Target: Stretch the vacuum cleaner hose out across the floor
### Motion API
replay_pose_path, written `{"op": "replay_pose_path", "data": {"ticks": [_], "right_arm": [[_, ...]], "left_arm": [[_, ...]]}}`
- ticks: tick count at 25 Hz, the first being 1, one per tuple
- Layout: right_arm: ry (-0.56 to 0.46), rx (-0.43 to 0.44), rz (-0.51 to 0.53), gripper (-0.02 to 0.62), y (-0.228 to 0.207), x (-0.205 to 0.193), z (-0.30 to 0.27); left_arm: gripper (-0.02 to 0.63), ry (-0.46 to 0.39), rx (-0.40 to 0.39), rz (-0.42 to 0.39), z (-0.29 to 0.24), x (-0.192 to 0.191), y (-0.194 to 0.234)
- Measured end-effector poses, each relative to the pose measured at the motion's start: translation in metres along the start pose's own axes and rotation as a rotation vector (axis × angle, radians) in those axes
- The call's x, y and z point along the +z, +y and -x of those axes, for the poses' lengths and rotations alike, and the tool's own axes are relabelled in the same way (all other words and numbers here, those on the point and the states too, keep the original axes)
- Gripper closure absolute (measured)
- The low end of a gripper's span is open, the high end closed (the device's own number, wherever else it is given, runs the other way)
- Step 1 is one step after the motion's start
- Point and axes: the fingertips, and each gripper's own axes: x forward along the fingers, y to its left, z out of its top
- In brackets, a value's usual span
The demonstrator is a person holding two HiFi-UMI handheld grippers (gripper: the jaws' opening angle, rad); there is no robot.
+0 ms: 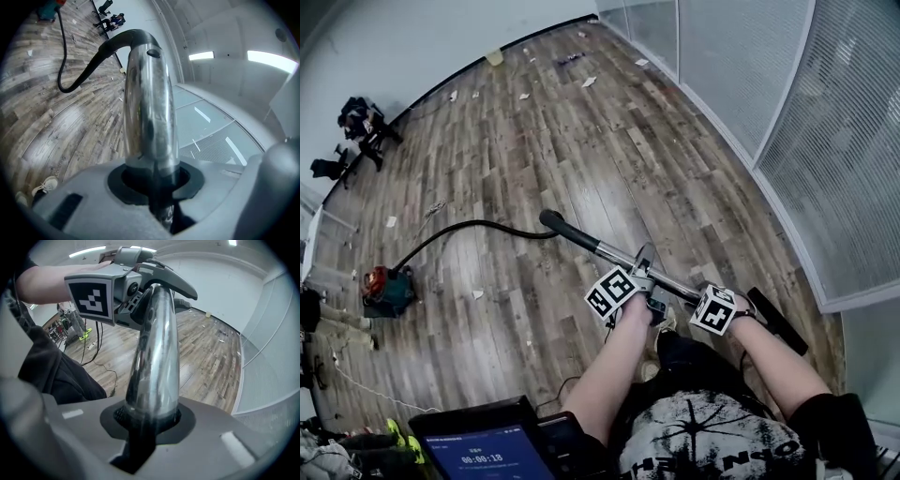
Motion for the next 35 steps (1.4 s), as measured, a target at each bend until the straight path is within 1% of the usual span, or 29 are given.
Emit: {"op": "replay_pose_path", "data": {"ticks": [2,6,9,12,15,20,24,28,31,35], "right_arm": [[0.012,0.005,-0.006,0.514,0.019,-0.012,0.006],[0.050,0.012,0.009,0.512,0.032,-0.033,0.016],[0.079,0.018,0.026,0.512,0.047,-0.066,0.029],[0.085,0.012,0.050,0.512,0.050,-0.096,0.041],[0.087,0.014,0.065,0.512,0.041,-0.134,0.049],[0.088,0.018,0.098,0.512,0.021,-0.219,0.069],[0.106,0.029,0.132,0.512,0.004,-0.281,0.092],[0.128,0.040,0.147,0.512,-0.009,-0.323,0.108],[0.144,0.052,0.147,0.512,-0.025,-0.352,0.101],[0.173,0.085,0.117,0.512,-0.041,-0.385,0.087]], "left_arm": [[0.529,0.008,0.004,0.015,0.015,-0.017,0.000],[0.529,0.012,0.014,0.062,0.026,-0.041,0.004],[0.529,0.016,0.019,0.090,0.036,-0.076,-0.001],[0.528,0.029,0.021,0.099,0.037,-0.110,-0.006],[0.528,0.031,0.027,0.102,0.023,-0.146,-0.011],[0.528,0.002,0.036,0.112,-0.007,-0.224,-0.025],[0.528,-0.008,0.052,0.138,-0.032,-0.283,-0.038],[0.529,0.004,0.062,0.162,-0.052,-0.323,-0.046],[0.529,0.026,0.075,0.183,-0.075,-0.349,-0.035],[0.529,0.064,0.094,0.216,-0.104,-0.377,-0.015]]}}
